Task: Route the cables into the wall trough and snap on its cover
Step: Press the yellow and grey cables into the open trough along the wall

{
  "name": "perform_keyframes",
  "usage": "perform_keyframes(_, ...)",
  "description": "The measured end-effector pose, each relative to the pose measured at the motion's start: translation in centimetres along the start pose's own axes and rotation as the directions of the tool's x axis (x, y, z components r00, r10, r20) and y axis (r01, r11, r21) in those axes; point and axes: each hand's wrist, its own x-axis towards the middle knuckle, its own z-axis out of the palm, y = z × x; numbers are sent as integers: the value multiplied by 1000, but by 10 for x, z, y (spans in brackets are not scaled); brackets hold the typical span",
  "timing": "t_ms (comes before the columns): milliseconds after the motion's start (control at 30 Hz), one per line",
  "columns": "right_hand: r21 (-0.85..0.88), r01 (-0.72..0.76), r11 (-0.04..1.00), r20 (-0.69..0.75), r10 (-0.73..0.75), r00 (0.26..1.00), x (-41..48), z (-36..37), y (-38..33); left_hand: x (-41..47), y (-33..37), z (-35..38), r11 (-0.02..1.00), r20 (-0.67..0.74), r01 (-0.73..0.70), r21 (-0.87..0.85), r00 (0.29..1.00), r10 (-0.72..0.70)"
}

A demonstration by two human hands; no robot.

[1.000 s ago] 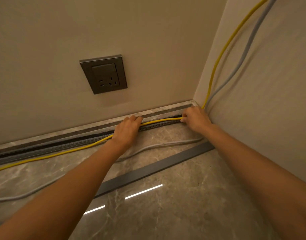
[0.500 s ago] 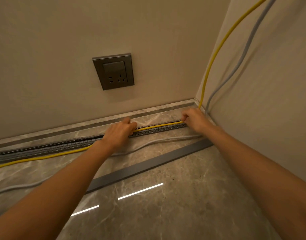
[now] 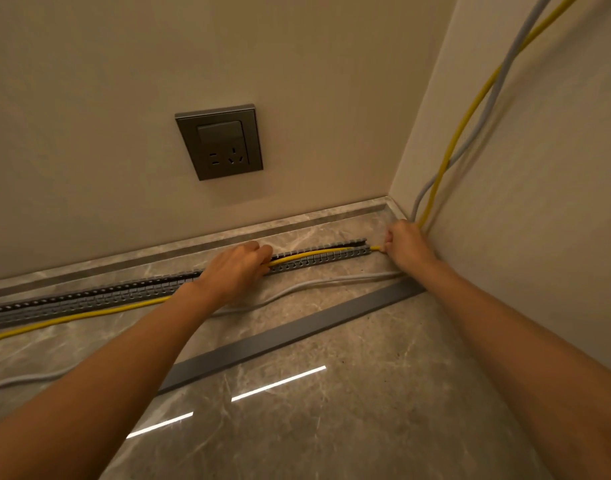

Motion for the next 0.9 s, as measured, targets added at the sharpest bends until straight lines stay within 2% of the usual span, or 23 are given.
perform_keyframes(100,-12,11,1000,-19,-11,1000,1,2,-2,2,-2,1,1000,-14,10,26,1000,-10)
perform_keyframes(233,70,24,997,-22,-23,999,3,7,-3,4,-4,-1,998,-64,19,-60,998,-23)
perform_keyframes(300,103,18,995,-18,-17,1000,3,8,-5,4,-3,-1,999,-106,12,-35,994,-16)
perform_keyframes(433,82,8,997,-27,-6,1000,3,10,-7,3,3,-3,976,-94,-91,197,989,112)
perform_keyframes(500,45,38,998,-43,-36,998,3,12,-6,0,8,-7,924,-79,-186,335,971,224)
perform_keyframes(567,27,45,999,-26,-44,999,3,13,-7,-1,13,-6,886,-102,-190,423,961,255)
perform_keyframes(633,17,34,999,51,-35,998,5,10,-7,-4,19,0,908,-120,-144,394,971,206)
perform_keyframes(700,18,23,1000,116,-25,993,5,4,-8,-11,21,10,965,-83,-55,257,993,79)
perform_keyframes(800,5,7,1000,138,-7,990,1,0,-9,-19,22,19,980,-146,34,194,989,-6)
perform_keyframes(900,43,3,999,189,-12,982,-6,0,-13,-15,28,13,992,-75,104,72,992,-99)
